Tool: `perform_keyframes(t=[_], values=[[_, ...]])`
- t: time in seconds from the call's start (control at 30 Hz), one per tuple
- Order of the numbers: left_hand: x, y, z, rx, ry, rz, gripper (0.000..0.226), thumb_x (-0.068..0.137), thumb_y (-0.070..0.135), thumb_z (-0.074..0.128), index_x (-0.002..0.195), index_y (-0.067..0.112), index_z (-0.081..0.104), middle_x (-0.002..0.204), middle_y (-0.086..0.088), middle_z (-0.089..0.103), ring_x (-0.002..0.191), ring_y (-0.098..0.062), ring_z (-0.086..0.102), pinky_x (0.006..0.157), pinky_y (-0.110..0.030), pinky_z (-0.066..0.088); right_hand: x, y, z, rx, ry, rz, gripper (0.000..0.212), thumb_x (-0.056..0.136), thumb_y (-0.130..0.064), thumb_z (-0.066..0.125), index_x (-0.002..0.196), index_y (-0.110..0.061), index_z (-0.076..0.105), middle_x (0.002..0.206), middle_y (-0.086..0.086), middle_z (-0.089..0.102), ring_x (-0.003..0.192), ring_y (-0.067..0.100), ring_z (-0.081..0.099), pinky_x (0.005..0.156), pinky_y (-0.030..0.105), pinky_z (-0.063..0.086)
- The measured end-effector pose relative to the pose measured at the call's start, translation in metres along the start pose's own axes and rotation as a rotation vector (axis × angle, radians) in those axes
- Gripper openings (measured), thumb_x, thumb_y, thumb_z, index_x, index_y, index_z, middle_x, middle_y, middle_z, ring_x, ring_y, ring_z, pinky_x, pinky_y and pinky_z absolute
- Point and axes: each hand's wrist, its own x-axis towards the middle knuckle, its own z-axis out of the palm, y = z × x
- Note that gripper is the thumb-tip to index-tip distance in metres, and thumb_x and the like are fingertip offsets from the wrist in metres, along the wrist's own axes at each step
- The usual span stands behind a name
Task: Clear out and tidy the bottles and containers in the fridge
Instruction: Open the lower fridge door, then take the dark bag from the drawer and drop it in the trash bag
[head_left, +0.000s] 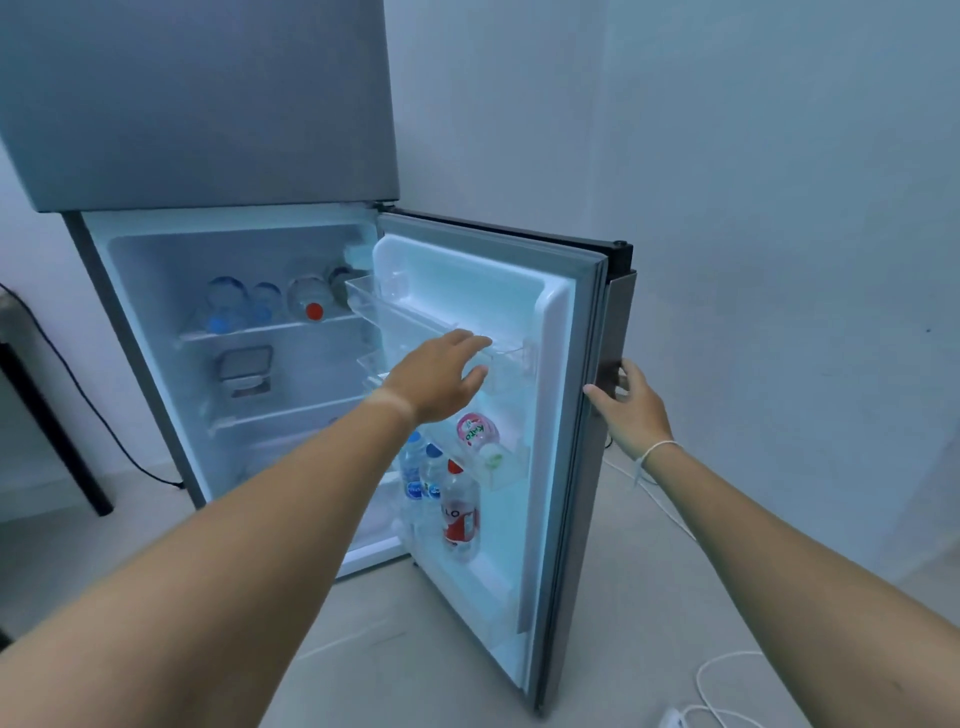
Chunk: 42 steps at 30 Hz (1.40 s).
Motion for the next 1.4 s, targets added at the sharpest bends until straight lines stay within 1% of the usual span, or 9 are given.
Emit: perform_keyframes(t=[0.1,0.2,0.3,0.4,0.6,0.77,0.97,1.1,1.4], values=[[-0.001,0.000,0.004,-0.003,-0.014,0.008,0.053,0.097,0.030,0.038,0.148,0.022,0.026,0.158,-0.002,0.025,0.143,-0.023,0.030,0.113,-0.037,0.029,-0.010,0.002,0.003,-0.072,0.045,-0.021,0.063,0.089,-0.025,0.058,0.145,-0.015,0.031,0.148,0.006,0.042,0.131,0.028,0.046,0.110,0.041,0.039],[-0.006,0.000,0.005,0.014,-0.016,0.005,0.058,0.097,0.031,0.038,0.150,0.024,0.017,0.161,0.000,0.016,0.144,-0.023,0.028,0.113,-0.040,0.032,-0.029,0.008,0.007,-0.307,0.091,-0.075,0.050,0.093,-0.026,0.051,0.140,-0.012,0.040,0.142,0.008,0.047,0.127,0.027,0.048,0.103,0.037,0.041],[-0.014,-0.005,0.003,0.034,-0.003,-0.002,0.060,0.096,0.030,0.038,0.151,0.025,0.014,0.162,0.001,0.011,0.142,-0.024,0.030,0.110,-0.042,0.037,-0.049,0.014,0.017,-0.483,0.092,-0.155,0.030,0.093,-0.024,0.046,0.116,-0.010,0.059,0.117,0.008,0.062,0.105,0.027,0.058,0.084,0.035,0.048],[-0.028,-0.017,0.000,0.034,-0.014,-0.039,0.060,0.097,0.030,0.038,0.151,0.025,0.013,0.161,-0.001,0.012,0.143,-0.025,0.029,0.109,-0.044,0.037,-0.063,0.015,0.037,-0.642,-0.019,-0.250,0.025,0.092,-0.025,0.045,0.096,-0.010,0.065,0.094,0.004,0.063,0.088,0.026,0.060,0.068,0.032,0.046],[-0.067,-0.072,-0.001,0.045,-0.047,-0.182,0.059,0.096,0.029,0.040,0.150,0.021,0.019,0.159,-0.007,0.021,0.143,-0.027,0.029,0.114,-0.040,0.031,-0.081,-0.012,0.102,-0.810,-0.342,-0.452,0.034,0.093,-0.035,0.042,0.120,-0.022,0.058,0.124,-0.001,0.060,0.109,0.023,0.059,0.084,0.034,0.049],[-0.092,-0.122,0.004,0.059,-0.078,-0.294,0.057,0.095,0.029,0.042,0.149,0.019,0.025,0.158,-0.010,0.025,0.143,-0.026,0.030,0.115,-0.037,0.028,-0.084,-0.034,0.159,-0.818,-0.434,-0.514,0.037,0.092,-0.033,0.044,0.125,-0.020,0.055,0.129,0.003,0.055,0.115,0.026,0.055,0.088,0.035,0.047],[-0.106,-0.185,0.033,0.032,-0.129,-0.386,0.058,0.095,0.031,0.041,0.149,0.019,0.023,0.158,-0.007,0.024,0.142,-0.028,0.029,0.115,-0.038,0.027,-0.070,-0.030,0.234,-0.781,-0.548,-0.493,0.042,0.092,-0.035,0.044,0.131,-0.020,0.050,0.135,0.003,0.051,0.120,0.026,0.053,0.091,0.033,0.045],[-0.111,-0.230,0.057,0.035,-0.170,-0.427,0.058,0.094,0.031,0.042,0.148,0.017,0.025,0.154,-0.009,0.031,0.139,-0.030,0.034,0.112,-0.044,0.033,-0.055,-0.020,0.287,-0.815,-0.619,-0.491,0.045,0.092,-0.036,0.046,0.133,-0.017,0.048,0.137,0.006,0.048,0.124,0.028,0.049,0.097,0.038,0.044],[-0.109,-0.329,0.113,0.000,-0.275,-0.578,0.057,0.096,0.031,0.040,0.149,0.021,0.021,0.157,-0.003,0.025,0.141,-0.026,0.031,0.113,-0.040,0.032,-0.023,0.017,0.410,-0.741,-0.754,-0.398,0.045,0.090,-0.035,0.048,0.133,-0.021,0.047,0.139,0.004,0.046,0.127,0.025,0.046,0.099,0.036,0.042]])
